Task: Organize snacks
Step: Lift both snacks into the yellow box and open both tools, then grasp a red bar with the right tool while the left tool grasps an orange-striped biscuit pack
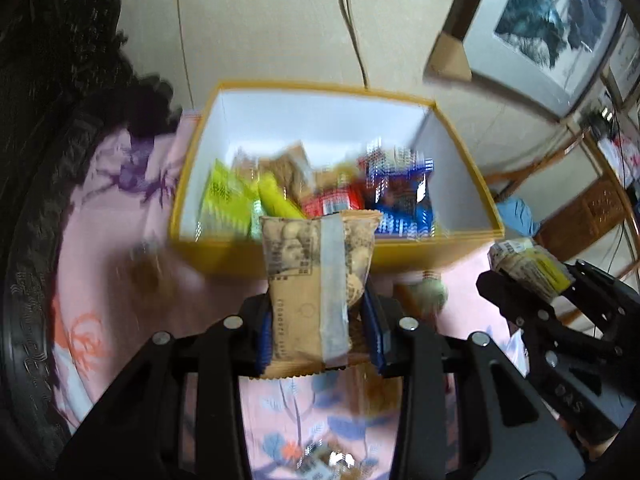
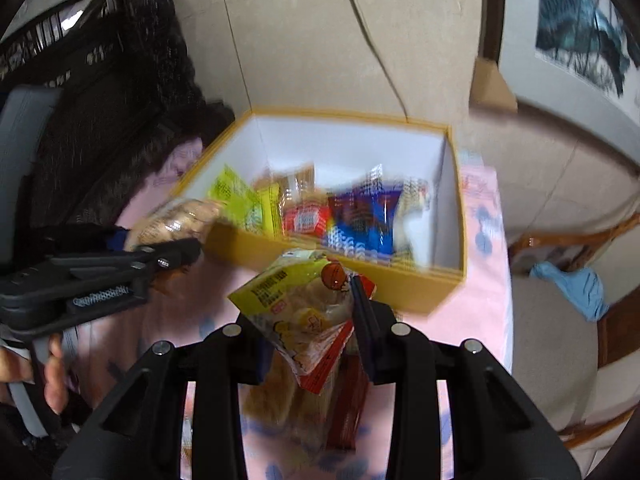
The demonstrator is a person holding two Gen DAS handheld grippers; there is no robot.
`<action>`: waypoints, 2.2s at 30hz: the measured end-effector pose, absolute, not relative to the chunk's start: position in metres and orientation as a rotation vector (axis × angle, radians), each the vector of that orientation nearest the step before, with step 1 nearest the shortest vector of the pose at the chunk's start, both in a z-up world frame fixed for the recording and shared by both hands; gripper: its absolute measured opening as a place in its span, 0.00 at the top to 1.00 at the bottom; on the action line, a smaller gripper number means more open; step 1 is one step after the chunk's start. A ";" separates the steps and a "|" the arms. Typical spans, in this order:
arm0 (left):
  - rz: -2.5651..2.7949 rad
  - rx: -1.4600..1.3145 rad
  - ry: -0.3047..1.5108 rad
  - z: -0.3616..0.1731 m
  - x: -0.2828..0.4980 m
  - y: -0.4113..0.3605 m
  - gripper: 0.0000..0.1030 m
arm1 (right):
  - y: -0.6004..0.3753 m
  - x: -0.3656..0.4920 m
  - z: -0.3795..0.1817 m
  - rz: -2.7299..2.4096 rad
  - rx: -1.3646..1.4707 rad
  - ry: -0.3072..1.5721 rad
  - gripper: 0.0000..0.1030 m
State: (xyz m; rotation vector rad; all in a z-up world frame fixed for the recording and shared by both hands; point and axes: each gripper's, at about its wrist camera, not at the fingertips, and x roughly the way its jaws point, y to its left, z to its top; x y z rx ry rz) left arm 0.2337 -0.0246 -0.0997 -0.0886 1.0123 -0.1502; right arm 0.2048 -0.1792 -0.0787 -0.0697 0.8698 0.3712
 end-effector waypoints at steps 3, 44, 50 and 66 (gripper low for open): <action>-0.149 -0.067 0.988 -0.082 0.255 -0.027 0.64 | -0.173 0.218 -0.061 0.375 -0.087 0.831 0.66; -0.055 -0.004 0.892 -0.039 0.304 -0.028 0.09 | -0.198 0.276 -0.059 0.254 -0.056 0.856 0.30; -0.066 -0.071 0.942 -0.069 0.253 -0.008 0.09 | -0.217 0.232 -0.094 0.266 -0.029 0.945 0.30; -0.021 -0.169 1.191 -0.173 0.142 0.039 0.09 | -0.212 0.176 -0.239 0.171 -0.156 1.186 0.37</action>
